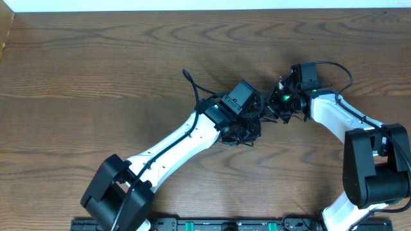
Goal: Untangle cables
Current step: 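Pull the left gripper back and down, drawing a black cable out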
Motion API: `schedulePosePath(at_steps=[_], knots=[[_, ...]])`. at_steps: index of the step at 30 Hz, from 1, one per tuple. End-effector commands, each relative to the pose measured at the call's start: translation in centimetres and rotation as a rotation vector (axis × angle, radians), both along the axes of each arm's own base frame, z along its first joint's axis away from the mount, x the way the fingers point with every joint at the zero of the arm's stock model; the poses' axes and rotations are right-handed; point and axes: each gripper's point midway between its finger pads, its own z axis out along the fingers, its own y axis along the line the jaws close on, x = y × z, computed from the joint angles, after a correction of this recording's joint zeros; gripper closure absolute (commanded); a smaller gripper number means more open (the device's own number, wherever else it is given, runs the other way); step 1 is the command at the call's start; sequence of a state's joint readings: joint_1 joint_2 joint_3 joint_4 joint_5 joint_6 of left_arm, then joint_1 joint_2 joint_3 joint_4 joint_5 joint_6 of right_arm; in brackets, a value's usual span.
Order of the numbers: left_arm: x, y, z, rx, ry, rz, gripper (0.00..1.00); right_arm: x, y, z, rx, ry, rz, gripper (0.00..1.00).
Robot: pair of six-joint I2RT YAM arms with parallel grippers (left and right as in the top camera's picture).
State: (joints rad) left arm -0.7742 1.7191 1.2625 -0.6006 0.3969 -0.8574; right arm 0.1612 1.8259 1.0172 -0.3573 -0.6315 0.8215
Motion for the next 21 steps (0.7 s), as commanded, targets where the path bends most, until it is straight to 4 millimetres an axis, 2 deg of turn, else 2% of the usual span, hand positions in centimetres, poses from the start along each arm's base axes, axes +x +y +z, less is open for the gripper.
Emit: schedulePosePath(at_steps=[1, 2, 5, 7, 10, 14, 21], knots=[[0.8, 0.2, -0.2, 0.017, -0.028, 0.027, 0.91, 0.2, 0.2, 0.1, -0.006, -0.015, 0.013, 0.99], [0.8, 0.1, -0.2, 0.016, -0.026, 0.032, 0.85, 0.2, 0.2, 0.1, -0.006, -0.015, 0.013, 0.99], [0.7, 0.1, -0.2, 0.010, -0.020, 0.027, 0.51, 0.2, 0.2, 0.1, -0.006, -0.015, 0.013, 0.99], [0.4, -0.4, 0.2, -0.027, 0.006, 0.013, 0.43, 0.2, 0.2, 0.1, -0.006, -0.015, 0.013, 0.99], [0.3, -0.7, 1.3, -0.099, 0.046, 0.000, 0.41, 0.2, 0.2, 0.1, -0.006, -0.015, 0.013, 0.99], [1.1, -0.2, 2.7, -0.134, 0.031, 0.015, 0.41, 0.2, 0.2, 0.1, -0.006, -0.015, 0.013, 0.99], [2.5, 1.0, 2.8, -0.127, 0.013, 0.059, 0.43, 0.2, 0.2, 0.1, -0.006, -0.015, 0.013, 0.99]])
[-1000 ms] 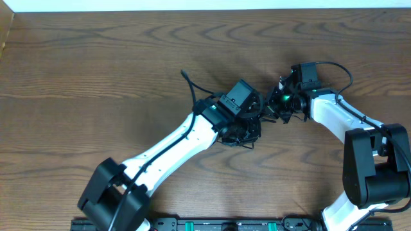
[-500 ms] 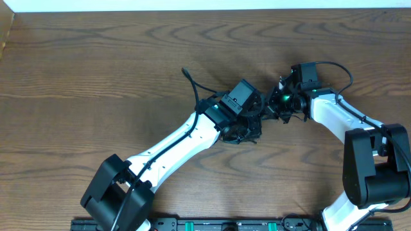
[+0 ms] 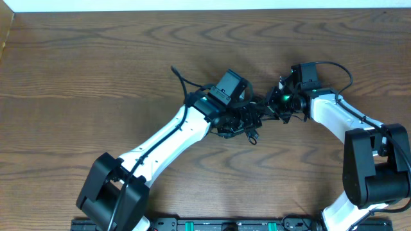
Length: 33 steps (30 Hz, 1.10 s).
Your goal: Untangle cables
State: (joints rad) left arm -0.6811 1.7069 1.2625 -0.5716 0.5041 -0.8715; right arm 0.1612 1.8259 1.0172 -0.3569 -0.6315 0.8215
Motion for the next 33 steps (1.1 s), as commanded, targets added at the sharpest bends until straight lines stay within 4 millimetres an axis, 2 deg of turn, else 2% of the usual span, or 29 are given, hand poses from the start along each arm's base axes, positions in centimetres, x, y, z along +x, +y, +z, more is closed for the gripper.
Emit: schedulePosePath(at_steps=[1, 7, 14, 23, 29, 33], knots=[[0.7, 0.2, 1.3, -0.016, -0.042, 0.013, 0.44, 0.2, 0.2, 0.1, -0.006, -0.015, 0.013, 0.99], [3.3, 1.9, 0.7, 0.088, -0.136, 0.134, 0.55, 0.2, 0.2, 0.1, -0.006, -0.015, 0.013, 0.99], [5.2, 2.3, 1.1, 0.112, -0.224, 0.183, 0.60, 0.3, 0.1, 0.0, -0.014, -0.017, 0.010, 0.99], [5.5, 2.6, 0.0, 0.150, -0.225, 0.186, 0.60, 0.3, 0.1, 0.0, -0.013, -0.017, 0.010, 0.99], [4.9, 1.9, -1.4, 0.171, -0.210, 0.149, 0.59, 0.3, 0.1, 0.0, -0.014, -0.017, 0.010, 0.99], [5.1, 1.6, -1.3, 0.177, -0.258, 0.092, 0.59, 0.3, 0.1, 0.0, -0.014, -0.017, 0.010, 0.99]])
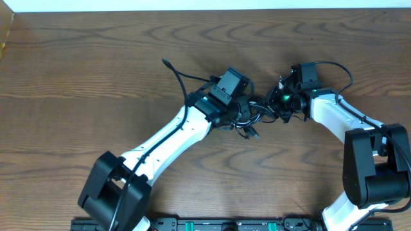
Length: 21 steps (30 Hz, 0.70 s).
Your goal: Untangle cables
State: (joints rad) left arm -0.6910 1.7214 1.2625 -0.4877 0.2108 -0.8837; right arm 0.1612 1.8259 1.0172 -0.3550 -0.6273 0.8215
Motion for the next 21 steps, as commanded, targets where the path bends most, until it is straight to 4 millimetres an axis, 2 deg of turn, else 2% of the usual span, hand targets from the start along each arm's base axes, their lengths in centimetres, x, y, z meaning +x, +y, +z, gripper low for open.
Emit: schedulePosePath(at_steps=[1, 8, 15, 21], knots=[[0.5, -0.3, -0.3, 0.037, -0.058, -0.072, 0.59, 0.2, 0.2, 0.0, -0.010, -0.014, 0.012, 0.99], [0.6, -0.3, -0.3, 0.081, -0.126, -0.198, 0.59, 0.2, 0.1, 0.0, -0.010, -0.014, 0.011, 0.99], [1.5, 0.6, -1.5, 0.157, -0.150, -0.169, 0.59, 0.2, 0.1, 0.0, -0.010, -0.014, 0.011, 0.99], [1.8, 0.4, -2.8, 0.170, -0.140, -0.175, 0.59, 0.3, 0.1, 0.0, -0.017, -0.016, 0.009, 0.99]])
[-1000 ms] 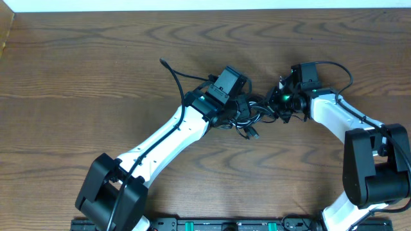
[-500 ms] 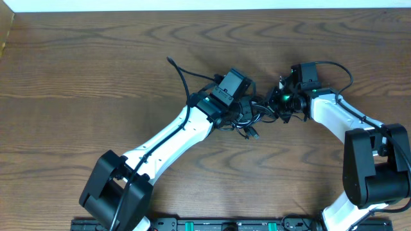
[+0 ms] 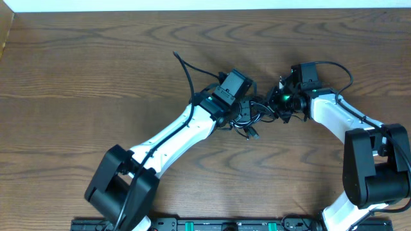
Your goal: Untangle cables
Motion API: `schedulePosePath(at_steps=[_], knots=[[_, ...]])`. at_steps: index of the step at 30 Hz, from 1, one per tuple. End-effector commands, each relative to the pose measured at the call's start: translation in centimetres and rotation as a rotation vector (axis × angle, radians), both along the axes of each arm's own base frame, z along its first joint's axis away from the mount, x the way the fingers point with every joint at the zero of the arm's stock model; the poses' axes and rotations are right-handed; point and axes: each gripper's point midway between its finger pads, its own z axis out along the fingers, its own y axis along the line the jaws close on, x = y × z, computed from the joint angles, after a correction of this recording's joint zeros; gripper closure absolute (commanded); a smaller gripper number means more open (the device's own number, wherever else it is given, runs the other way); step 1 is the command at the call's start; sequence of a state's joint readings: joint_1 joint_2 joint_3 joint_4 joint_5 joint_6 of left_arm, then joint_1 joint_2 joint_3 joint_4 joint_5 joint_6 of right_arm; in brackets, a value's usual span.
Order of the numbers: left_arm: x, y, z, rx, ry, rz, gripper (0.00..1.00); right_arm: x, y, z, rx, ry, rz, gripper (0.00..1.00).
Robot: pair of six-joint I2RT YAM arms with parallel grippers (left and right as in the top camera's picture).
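A knot of black cables [image 3: 252, 115] lies at the middle of the table, bunched between my two grippers. My left gripper [image 3: 243, 114] comes at it from the left and is buried in the strands. My right gripper [image 3: 275, 104] meets it from the right. The bodies of both wrists hide the fingers, so neither grip can be read. One loose cable end [image 3: 183, 64] sticks out up and to the left behind the left wrist. A short plug end [image 3: 252, 133] hangs below the knot.
The brown wooden table [image 3: 96, 83] runs wide on the left and along the back. A white strip [image 3: 192, 5] edges the far side. A black rail [image 3: 225, 224] lies along the front edge, with both arm bases beside it.
My left arm has shifted slightly right, and the loose cable end behind it has swung from about the left to a little further right. The right arm has not moved.
At first my left gripper was close against the right one over the knot. Then it had pulled left, stretching strands between the two wrists. It stayed out left with the loose end trailing further left, and now sits slightly back towards the right. The right arm held still throughout.
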State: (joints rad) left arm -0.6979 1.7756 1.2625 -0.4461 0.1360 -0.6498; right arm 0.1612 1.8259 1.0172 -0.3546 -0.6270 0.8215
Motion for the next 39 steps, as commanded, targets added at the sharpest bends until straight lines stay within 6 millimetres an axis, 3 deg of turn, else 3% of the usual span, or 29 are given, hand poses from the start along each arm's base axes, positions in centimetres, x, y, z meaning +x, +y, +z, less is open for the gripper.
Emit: schedulePosePath(at_steps=[1, 11, 19, 22, 27, 32, 39], knots=[[0.6, 0.2, -1.0, 0.038, -0.017, -0.005, 0.59, 0.2, 0.1, 0.0, -0.016, -0.015, 0.009, 0.99], [2.5, -0.2, -0.2, 0.033, -0.112, 0.023, 0.59, 0.3, 0.1, 0.0, -0.016, -0.018, 0.009, 0.99], [2.7, -0.4, -2.0, 0.053, -0.098, 0.021, 0.59, 0.3, 0.1, 0.0, -0.016, -0.018, 0.009, 0.99], [3.0, -0.6, -2.6, 0.054, -0.104, 0.024, 0.66, 0.3, 0.1, 0.0, -0.015, -0.018, 0.009, 0.99], [3.8, 0.4, -2.5, 0.097, -0.135, 0.059, 0.89, 0.3, 0.1, 0.0, -0.016, -0.018, 0.009, 0.99], [4.2, 2.1, 0.4, 0.092, -0.170, 0.099, 0.92, 0.3, 0.1, 0.0, -0.016, -0.018, 0.009, 0.99], [3.4, 3.9, 7.5, 0.025, -0.267, 0.133, 0.92, 0.3, 0.1, 0.0, -0.016, -0.018, 0.009, 0.99]])
